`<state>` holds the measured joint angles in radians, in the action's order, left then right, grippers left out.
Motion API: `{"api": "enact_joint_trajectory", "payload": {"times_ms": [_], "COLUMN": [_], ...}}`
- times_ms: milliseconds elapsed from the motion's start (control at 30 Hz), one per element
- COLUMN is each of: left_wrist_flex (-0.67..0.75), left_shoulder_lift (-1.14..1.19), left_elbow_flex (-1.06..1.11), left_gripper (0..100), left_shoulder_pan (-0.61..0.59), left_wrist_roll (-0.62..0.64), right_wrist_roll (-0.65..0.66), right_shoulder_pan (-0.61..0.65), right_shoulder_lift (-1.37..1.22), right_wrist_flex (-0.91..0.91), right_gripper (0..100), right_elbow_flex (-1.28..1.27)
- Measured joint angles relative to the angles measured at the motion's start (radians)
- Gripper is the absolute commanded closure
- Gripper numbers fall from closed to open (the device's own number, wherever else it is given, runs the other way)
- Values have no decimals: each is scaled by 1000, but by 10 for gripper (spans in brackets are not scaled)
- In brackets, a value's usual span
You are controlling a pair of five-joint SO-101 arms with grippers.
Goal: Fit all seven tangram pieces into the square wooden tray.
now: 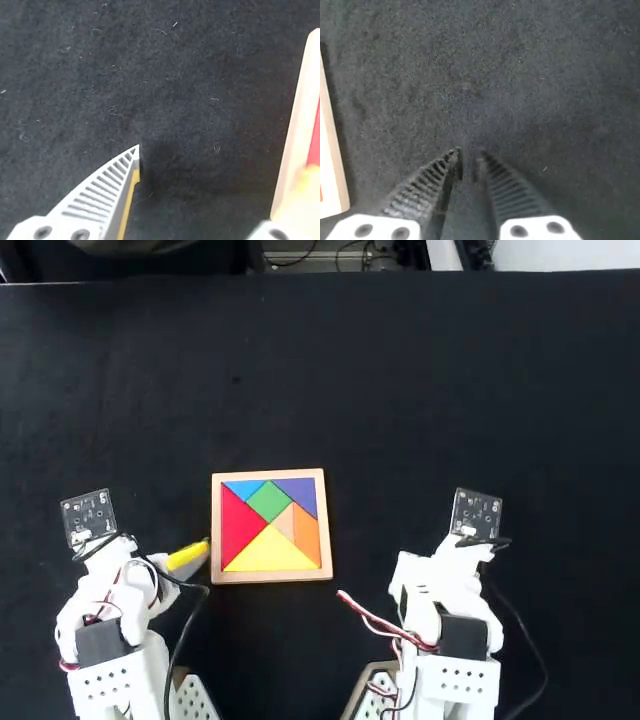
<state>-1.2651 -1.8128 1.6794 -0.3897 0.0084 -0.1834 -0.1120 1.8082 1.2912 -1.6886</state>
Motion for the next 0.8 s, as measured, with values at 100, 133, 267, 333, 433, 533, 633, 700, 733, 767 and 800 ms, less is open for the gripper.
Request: {"api": "enact_joint_trajectory", "payload": {"times_ms": [100, 133, 267, 333, 433, 533, 633, 700, 733, 767, 800], "left_wrist_flex": [0, 0, 0, 0, 0, 0, -3, -3, -3, -3, -3], "left_shoulder_lift": [0, 0, 0, 0, 0, 0, 0, 0, 0, 0, 0], "left_elbow_flex": [0, 0, 0, 0, 0, 0, 0, 0, 0, 0, 0], "left_gripper": [923, 934, 965, 972, 971, 971, 971, 971, 971, 971, 971], "left_shoulder_pan": [0, 0, 0, 11, 51, 84, 86, 86, 86, 86, 86], "left_wrist_roll": [0, 0, 0, 2, 0, 0, 0, 0, 0, 0, 0], "right_wrist_roll": [0, 0, 0, 0, 0, 0, 0, 0, 0, 0, 0], "right_shoulder_pan": [0, 0, 0, 0, 0, 0, 0, 0, 0, 0, 0], "right_shoulder_lift": [0, 0, 0, 0, 0, 0, 0, 0, 0, 0, 0], "right_wrist_flex": [0, 0, 0, 0, 0, 0, 0, 0, 0, 0, 0], "right_gripper": [987, 987, 987, 987, 987, 987, 987, 987, 987, 987, 987], "right_elbow_flex": [0, 0, 0, 0, 0, 0, 0, 0, 0, 0, 0]}}
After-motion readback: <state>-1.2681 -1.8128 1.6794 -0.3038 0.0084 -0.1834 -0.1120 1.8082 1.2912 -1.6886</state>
